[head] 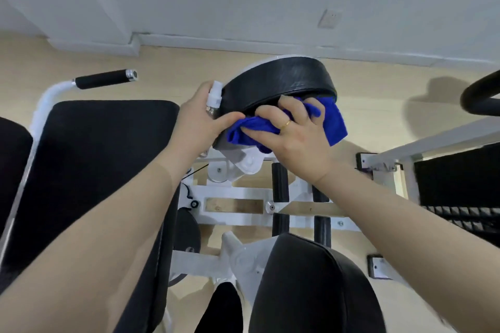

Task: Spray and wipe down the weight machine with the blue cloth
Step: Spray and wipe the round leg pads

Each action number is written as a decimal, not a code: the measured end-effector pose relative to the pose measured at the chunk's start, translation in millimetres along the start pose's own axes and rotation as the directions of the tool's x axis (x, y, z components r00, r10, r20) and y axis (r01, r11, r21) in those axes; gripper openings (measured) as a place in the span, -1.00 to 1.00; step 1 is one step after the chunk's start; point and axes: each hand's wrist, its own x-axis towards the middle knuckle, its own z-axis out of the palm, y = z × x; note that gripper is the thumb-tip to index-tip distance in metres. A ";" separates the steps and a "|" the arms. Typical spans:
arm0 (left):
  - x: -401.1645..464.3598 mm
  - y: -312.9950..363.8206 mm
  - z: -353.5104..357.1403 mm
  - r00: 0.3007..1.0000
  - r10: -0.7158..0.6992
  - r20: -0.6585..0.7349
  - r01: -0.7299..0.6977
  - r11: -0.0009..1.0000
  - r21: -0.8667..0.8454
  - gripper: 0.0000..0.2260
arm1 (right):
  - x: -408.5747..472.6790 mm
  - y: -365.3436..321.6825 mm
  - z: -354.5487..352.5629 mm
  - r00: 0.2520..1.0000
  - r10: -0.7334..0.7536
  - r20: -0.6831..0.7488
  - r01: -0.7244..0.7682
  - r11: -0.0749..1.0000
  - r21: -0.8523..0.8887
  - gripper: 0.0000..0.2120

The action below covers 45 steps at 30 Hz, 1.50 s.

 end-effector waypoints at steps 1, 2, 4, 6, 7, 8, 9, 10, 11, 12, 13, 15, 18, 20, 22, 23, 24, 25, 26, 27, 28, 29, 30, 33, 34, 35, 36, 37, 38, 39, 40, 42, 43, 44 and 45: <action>-3.3 0.9 0.6 1.000 -0.008 -0.013 0.008 1.000 -0.010 -0.68 | 1.8 -1.3 -4.5 0.998 0.068 -0.015 -0.068 0.997 0.049 -0.70; -6.4 0.9 1.1 1.000 -0.013 -0.027 0.012 1.000 -0.027 -0.68 | 5.1 -2.6 -9.3 0.989 0.146 -0.036 -0.142 0.985 0.096 -0.69; -10.1 1.5 2.8 0.999 -0.009 -0.051 0.007 0.999 -0.038 -0.68 | 17.4 -0.7 -19.7 0.949 0.302 -0.089 -0.283 0.943 0.175 -0.65; -11.3 3.2 3.2 0.997 -0.015 -0.070 0.013 1.000 -0.024 -0.67 | 27.4 10.3 -27.0 0.898 0.438 -0.049 -0.417 0.881 0.224 -0.58; -10.8 4.6 3.1 0.997 -0.024 -0.070 0.023 0.999 -0.023 -0.67 | 28.7 19.8 -27.6 0.843 0.537 0.011 -0.523 0.815 0.250 -0.54; -10.3 4.9 2.8 0.997 -0.032 -0.064 0.030 0.999 -0.026 -0.67 | 25.5 30.8 -25.4 0.750 0.655 0.093 -0.650 0.703 0.290 -0.52; -8.5 5.9 2.2 0.998 -0.034 -0.056 0.033 0.999 -0.024 -0.67 | 20.3 44.6 -21.2 0.620 0.759 0.199 -0.769 0.537 0.346 -0.52; -7.9 5.9 1.9 0.998 -0.039 -0.048 0.038 0.999 -0.020 -0.67 | 14.9 57.1 -18.8 0.471 0.821 0.323 -0.853 0.330 0.404 -0.53; -8.4 6.7 1.6 0.998 -0.041 -0.042 0.040 0.999 -0.016 -0.68 | 10.4 68.0 -19.5 0.341 0.833 0.436 -0.888 0.133 0.440 -0.55; -9.1 9.1 1.5 0.999 -0.037 -0.040 0.036 0.999 -0.017 -0.68 | 8.7 76.7 -22.9 0.257 0.823 0.506 -0.897 0.008 0.442 -0.57; -10.9 9.9 2.4 0.999 -0.030 -0.036 0.030 0.999 -0.024 -0.69 | 10.0 80.5 -27.6 0.231 0.806 0.544 -0.902 -0.031 0.430 -0.56; -14.5 12.1 1.6 0.998 -0.019 -0.053 0.018 1.000 -0.021 -0.66 | 31.7 73.1 -35.3 0.358 0.757 0.547 -0.878 0.074 0.473 -0.55; -20.2 11.6 4.1 0.997 -0.043 -0.071 0.040 0.999 -0.036 -0.61 | 71.6 40.7 -41.2 0.661 0.601 0.449 -0.750 0.500 0.434 -0.72; -22.5 10.4 5.2 0.994 -0.076 -0.077 0.073 0.996 -0.051 -0.62 | 77.9 37.3 -33.3 0.688 0.616 0.383 -0.725 0.610 0.321 -0.78; -18.0 9.5 5.5 0.994 -0.078 -0.082 0.075 0.997 -0.036 -0.63 | 68.5 54.6 -24.9 0.561 0.726 0.398 -0.815 0.402 0.418 -0.84; -15.2 8.2 5.3 0.994 -0.079 -0.082 0.077 0.997 -0.028 -0.63 | 59.1 66.5 -21.5 0.445 0.768 0.461 -0.844 0.187 0.503 -0.83; -12.4 7.9 4.9 0.994 -0.077 -0.076 0.075 0.997 -0.024 -0.63 | 49.0 78.1 -20.2 0.330 0.779 0.533 -0.834 -0.024 0.552 -0.80; -8.6 7.0 5.1 0.995 -0.079 -0.067 0.078 0.997 -0.025 -0.63 | 38.1 87.9 -18.8 0.224 0.761 0.609 -0.817 -0.194 0.543 -0.76; -5.1 6.5 4.5 0.995 -0.086 -0.057 0.085 0.996 -0.023 -0.63 | 28.6 93.6 -18.2 0.163 0.724 0.670 -0.812 -0.288 0.508 -0.74; -1.7 5.8 4.1 0.994 -0.094 -0.048 0.093 0.995 -0.019 -0.63 | 21.3 96.7 -15.9 0.123 0.680 0.723 -0.804 -0.358 0.474 -0.74; 0.7 4.8 3.8 0.994 -0.101 -0.043 0.101 0.995 -0.011 -0.62 | 18.7 99.3 -14.2 0.103 0.659 0.745 -0.809 -0.380 0.448 -0.77; 2.9 4.1 3.3 0.994 -0.100 -0.043 0.100 0.995 0.001 -0.60 | 21.5 99.9 -14.9 0.075 0.653 0.754 -0.789 -0.424 0.446 -0.80; 3.4 3.9 4.0 0.994 -0.098 -0.045 0.099 0.995 0.013 -0.59 | 25.3 98.6 -15.9 0.083 0.671 0.737 -0.759 -0.437 0.483 -0.83; 4.5 6.1 5.4 0.992 -0.109 -0.061 0.112 0.993 0.040 -0.63 | 35.4 90.4 -20.0 0.342 0.724 0.599 -0.687 -0.243 0.685 -0.90; 4.9 7.5 5.7 0.992 -0.112 -0.059 0.115 0.992 0.046 -0.63 | 32.1 88.9 -18.4 0.387 0.722 0.573 -0.669 -0.207 0.713 -0.92; 5.2 7.9 5.2 0.992 -0.118 -0.055 0.120 0.991 0.051 -0.63 | 26.9 91.2 -14.5 0.382 0.707 0.596 -0.662 -0.241 0.710 -0.94; 7.2 9.0 4.8 0.992 -0.116 -0.046 0.118 0.992 0.053 -0.62 | 20.7 95.3 -11.4 0.342 0.673 0.655 -0.679 -0.305 0.668 -0.87; 9.0 8.9 4.5 0.992 -0.117 -0.042 0.119 0.992 0.050 -0.62 | 14.6 99.8 -10.7 0.311 0.611 0.728 -0.744 -0.320 0.586 -0.73; 11.6 9.7 2.9 0.993 -0.115 -0.036 0.117 0.992 0.051 -0.63 | 11.7 101.5 -10.2 0.288 0.499 0.818 -0.809 -0.330 0.486 -0.62; 13.3 8.1 3.6 0.992 -0.120 -0.035 0.121 0.991 0.050 -0.63 | 7.8 101.7 -9.2 0.286 0.410 0.866 -0.861 -0.287 0.420 -0.59; 15.8 8.2 3.9 0.992 -0.117 -0.037 0.119 0.992 0.051 -0.64 | 3.1 103.0 -7.7 0.294 0.377 0.878 -0.860 -0.297 0.415 -0.66; 19.5 8.2 5.1 0.994 -0.104 -0.023 0.105 0.993 0.059 -0.64 | 0.1 107.1 -2.0 0.199 0.441 0.875 -0.723 -0.536 0.435 -0.86; 20.9 7.5 5.5 0.994 -0.105 -0.014 0.106 0.993 0.058 -0.64 | -2.0 108.9 -0.8 0.147 0.480 0.865 -0.632 -0.627 0.456 -0.96; 20.8 7.5 4.5 0.994 -0.106 -0.007 0.107 0.993 0.057 -0.64 | -4.0 109.7 -1.0 0.153 0.519 0.841 -0.559 -0.656 0.507 -0.93; 21.5 7.3 3.8 0.994 -0.108 -0.002 0.108 0.993 0.051 -0.64 | -3.2 111.6 -3.0 0.175 0.541 0.822 -0.530 -0.652 0.542 -0.88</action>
